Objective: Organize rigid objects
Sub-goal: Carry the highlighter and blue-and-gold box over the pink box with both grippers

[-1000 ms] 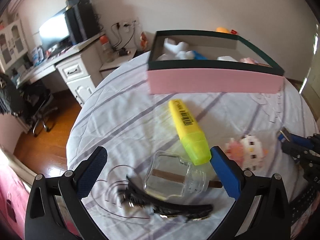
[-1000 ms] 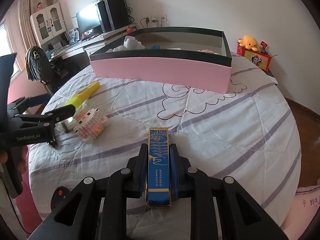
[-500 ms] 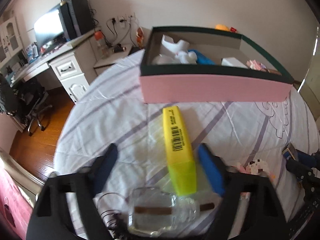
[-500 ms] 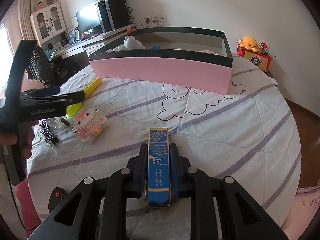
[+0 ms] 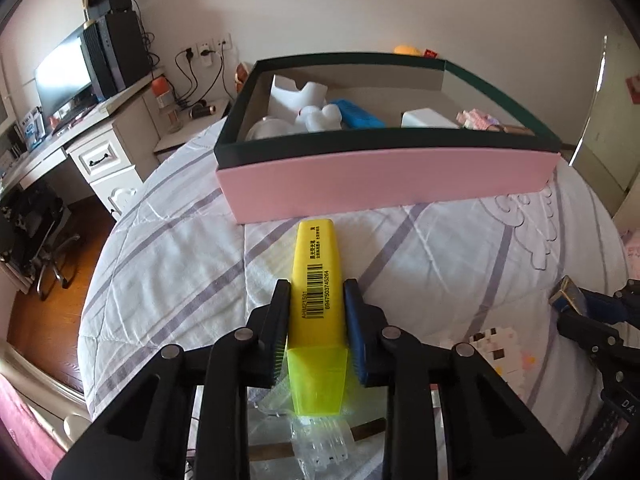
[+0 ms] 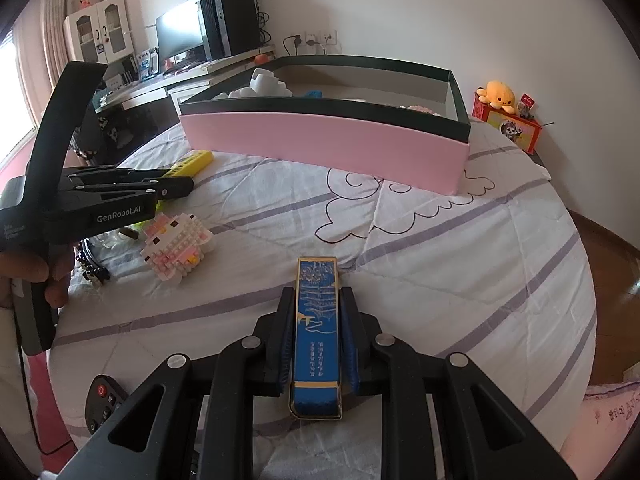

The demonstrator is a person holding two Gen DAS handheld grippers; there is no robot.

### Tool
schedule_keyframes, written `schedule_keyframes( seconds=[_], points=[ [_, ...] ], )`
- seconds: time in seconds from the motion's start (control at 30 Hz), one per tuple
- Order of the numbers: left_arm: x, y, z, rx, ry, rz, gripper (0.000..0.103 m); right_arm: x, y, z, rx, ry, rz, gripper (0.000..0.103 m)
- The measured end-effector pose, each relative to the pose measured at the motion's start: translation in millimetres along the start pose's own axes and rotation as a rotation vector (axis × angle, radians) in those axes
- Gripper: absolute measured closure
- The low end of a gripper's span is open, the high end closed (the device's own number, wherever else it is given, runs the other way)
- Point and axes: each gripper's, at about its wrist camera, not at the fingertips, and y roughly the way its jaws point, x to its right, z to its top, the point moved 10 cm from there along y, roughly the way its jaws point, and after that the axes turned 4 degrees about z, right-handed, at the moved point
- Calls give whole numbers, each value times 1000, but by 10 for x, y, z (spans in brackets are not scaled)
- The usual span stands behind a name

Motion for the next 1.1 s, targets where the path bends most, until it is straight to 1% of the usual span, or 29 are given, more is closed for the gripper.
schedule_keyframes(
  seconds=[0.1, 0.2, 0.27, 0.33, 0.4, 0.43, 0.5, 0.53, 0.67, 0.8, 0.83, 0.9, 0.93, 0.97, 1.03, 1.1],
  points=[
    [-12, -86, 31, 25, -7, -12, 77, 5, -24, 12, 10, 6, -5, 82],
    [-31, -201, 85, 55, -18, -29, 77, 36, -111, 68, 40, 20, -16, 82],
    [-50, -305, 127, 83, -13, -26, 77, 52, -163, 108, 55, 27, -25, 82],
    [-64, -394, 138, 100, -11, -25, 77, 77, -256, 172, 91, 38, -40, 82],
    [-74, -509, 165, 123, -12, -38, 77, 78, -322, 222, 115, 48, -34, 82],
    [-73, -550, 167, 131, -10, -39, 77, 79, -377, 260, 141, 56, -33, 82],
    [-86, -652, 178, 152, -11, -44, 77, 62, -434, 301, 155, 59, -29, 82],
    [-93, -716, 182, 163, -13, -48, 77, 42, -490, 337, 178, 60, -27, 82],
    [-105, -955, 178, 202, -18, -58, 77, -69, -625, 432, 216, 57, 3, 82],
    [-163, -1267, 183, 258, -34, -56, 77, -220, -837, 534, 271, 37, 3, 82],
    [-177, -1348, 186, 272, -38, -55, 77, -263, -922, 573, 299, 31, 0, 82],
    [-191, -1518, 186, 300, -35, -43, 77, -345, -1050, 638, 329, 20, -1, 82],
    [-188, -1599, 190, 315, -30, -30, 77, -388, -1149, 679, 362, 11, -12, 82],
    [-197, -1700, 193, 333, -25, -15, 77, -431, -1210, 705, 371, 2, -14, 82],
    [-220, -1897, 206, 370, -36, -8, 77, -541, -1391, 780, 423, -16, -26, 82],
    [-248, -2107, 216, 412, -43, 3, 77, -637, -1497, 821, 437, -35, -31, 82]
  ],
)
